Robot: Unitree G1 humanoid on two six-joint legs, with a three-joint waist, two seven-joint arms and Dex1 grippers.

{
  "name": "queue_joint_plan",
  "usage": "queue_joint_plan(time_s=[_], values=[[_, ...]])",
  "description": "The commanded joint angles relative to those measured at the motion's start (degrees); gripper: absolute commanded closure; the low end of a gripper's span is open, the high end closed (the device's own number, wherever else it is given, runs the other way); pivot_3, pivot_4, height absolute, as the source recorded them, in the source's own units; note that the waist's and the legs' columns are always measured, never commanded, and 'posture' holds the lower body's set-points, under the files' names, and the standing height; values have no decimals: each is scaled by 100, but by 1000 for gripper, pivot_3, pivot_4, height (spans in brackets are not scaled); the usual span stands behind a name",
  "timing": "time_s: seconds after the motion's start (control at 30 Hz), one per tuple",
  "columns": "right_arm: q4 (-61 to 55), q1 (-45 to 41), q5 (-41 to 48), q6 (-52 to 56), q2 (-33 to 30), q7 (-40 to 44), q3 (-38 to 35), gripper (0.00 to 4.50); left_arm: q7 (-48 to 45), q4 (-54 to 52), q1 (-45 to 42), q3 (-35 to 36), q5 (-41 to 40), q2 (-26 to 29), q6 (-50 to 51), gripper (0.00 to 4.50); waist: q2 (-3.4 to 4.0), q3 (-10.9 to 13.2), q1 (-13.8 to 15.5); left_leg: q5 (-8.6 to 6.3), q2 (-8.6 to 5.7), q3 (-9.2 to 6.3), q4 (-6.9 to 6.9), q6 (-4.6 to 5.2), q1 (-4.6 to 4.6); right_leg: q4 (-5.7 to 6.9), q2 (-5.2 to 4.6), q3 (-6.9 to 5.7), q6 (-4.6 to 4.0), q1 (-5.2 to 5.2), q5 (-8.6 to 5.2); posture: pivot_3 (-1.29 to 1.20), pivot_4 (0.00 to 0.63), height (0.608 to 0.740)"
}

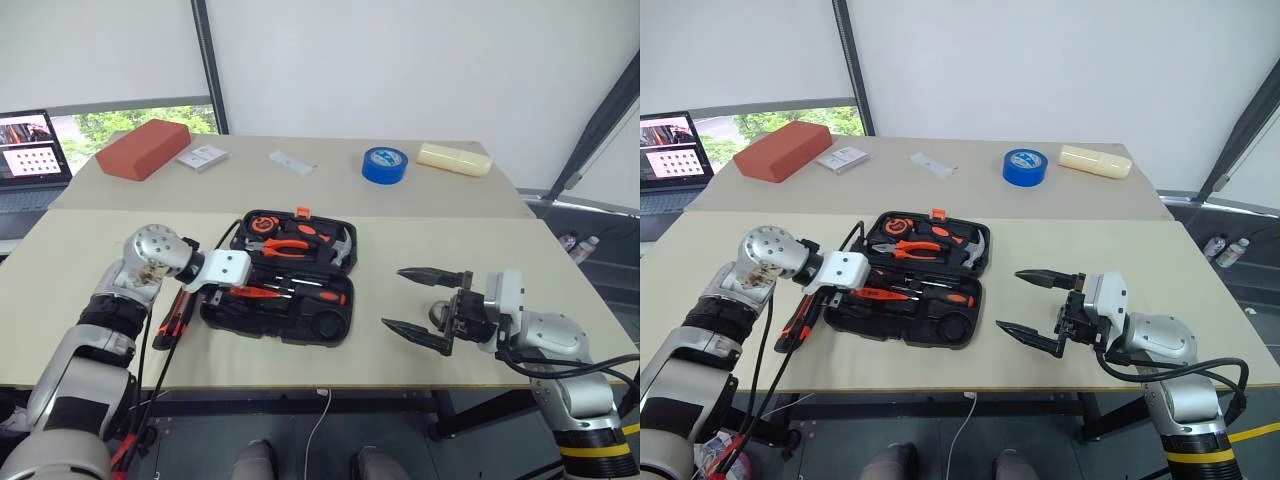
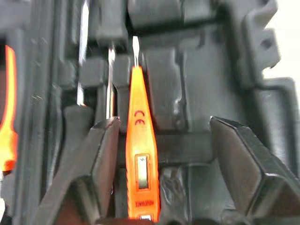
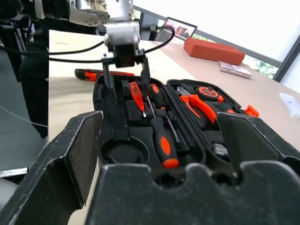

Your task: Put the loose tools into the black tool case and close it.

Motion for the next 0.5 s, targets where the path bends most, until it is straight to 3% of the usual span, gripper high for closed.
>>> queue_joint_plan(time_s=[0.03,0.07,0.17,0.37,0.5], values=[[-72,-2,20,-141,-40,20,-109,0,-93,-49,-149,480,-557,-22,267,1404,0,0,15,0,0,0,0,0,0,0,0,0,0,0,0,0,150,740],[-83,18,18,-139,-35,18,-108,0,-67,-93,-91,574,-674,-77,278,1404,0,0,22,0,0,0,0,0,0,0,0,0,1,0,-1,0,150,740],[-102,64,8,-137,-11,1,-90,0,324,-234,124,884,-981,-338,656,2181,0,0,53,0,-1,0,3,0,0,-1,-1,0,3,3,-1,0,150,740],[-113,101,-16,-140,37,-51,-62,0,1006,-390,521,989,-878,-655,967,4406,0,0,61,0,0,-2,6,0,0,0,3,0,7,4,0,0,150,740],[-142,139,-36,-137,61,-83,-60,0,1339,-650,866,893,-748,-798,1092,4459,0,0,61,0,0,-3,5,0,0,-1,3,1,4,3,2,0,150,740]])
